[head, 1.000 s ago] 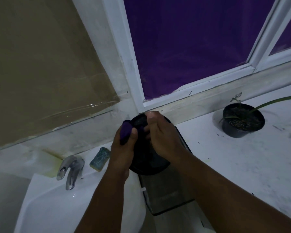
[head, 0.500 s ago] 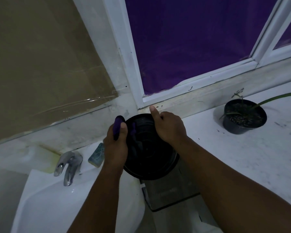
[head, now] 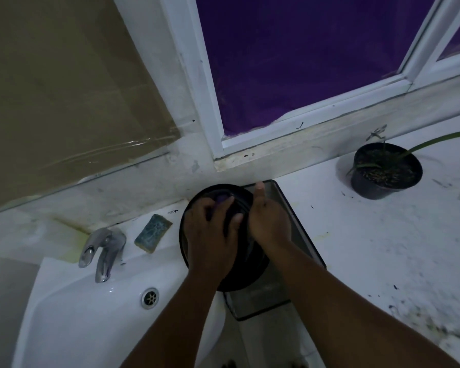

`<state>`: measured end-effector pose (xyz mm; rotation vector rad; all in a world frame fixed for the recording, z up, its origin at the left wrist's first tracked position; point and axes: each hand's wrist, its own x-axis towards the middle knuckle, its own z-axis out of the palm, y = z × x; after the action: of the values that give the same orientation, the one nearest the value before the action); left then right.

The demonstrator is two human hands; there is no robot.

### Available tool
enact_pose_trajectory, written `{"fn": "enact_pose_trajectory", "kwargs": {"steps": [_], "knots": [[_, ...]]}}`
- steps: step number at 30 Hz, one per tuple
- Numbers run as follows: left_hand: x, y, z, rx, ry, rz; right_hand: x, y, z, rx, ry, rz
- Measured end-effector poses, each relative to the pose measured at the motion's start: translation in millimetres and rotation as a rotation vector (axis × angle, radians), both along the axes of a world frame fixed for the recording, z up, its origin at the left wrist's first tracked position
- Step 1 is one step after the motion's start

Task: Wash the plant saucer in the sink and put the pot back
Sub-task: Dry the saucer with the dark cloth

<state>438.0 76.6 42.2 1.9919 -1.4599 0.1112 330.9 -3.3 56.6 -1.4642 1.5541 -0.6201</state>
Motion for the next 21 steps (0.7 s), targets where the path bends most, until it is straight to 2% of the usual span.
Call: {"fn": "enact_pose_trajectory", "kwargs": {"steps": [2, 5, 6, 10, 12, 15, 19, 21], "knots": [[6.1, 2.6, -4.0, 0.054, -0.015, -0.027, -3.6, -3.7, 0.5, 0.045, -0.014, 0.047], [20.5, -2.3, -7.8, 0.122, 0.264, 0.204, -9.3, -4.2, 1.6, 0.152, -0.107, 0.069], [18.0, -2.7, -8.1, 0.120, 0.308, 0.214, -9.6, -4.5, 2.3, 0.168, -0.129, 0.072], [-14.9, 10.3, -10.4, 0.045, 0.198, -0.051, -12.7, -7.2, -3.4, 0.125, -0.141, 0.054], [-9.9, 7.2, -8.1, 0.022, 0.199, -0.036, -17.2, -4.2, -8.2, 0.155, -0.183, 0.027], [-1.9, -8.0, 3.3, 0.052, 0.328, 0.113, -18.8, 1.1, -12.5, 0.188, -0.248, -0.002], [-30.4, -1.2, 5.5, 0.073, 0.077, -0.192, -22.9, 2.8, -12.4, 0.195, -0.282, -0.009], [-22.6, -2.4, -0.3, 0.071, 0.109, -0.163, -24.7, 6.8, -12.2, 0.202, -0.297, -0.021]]}}
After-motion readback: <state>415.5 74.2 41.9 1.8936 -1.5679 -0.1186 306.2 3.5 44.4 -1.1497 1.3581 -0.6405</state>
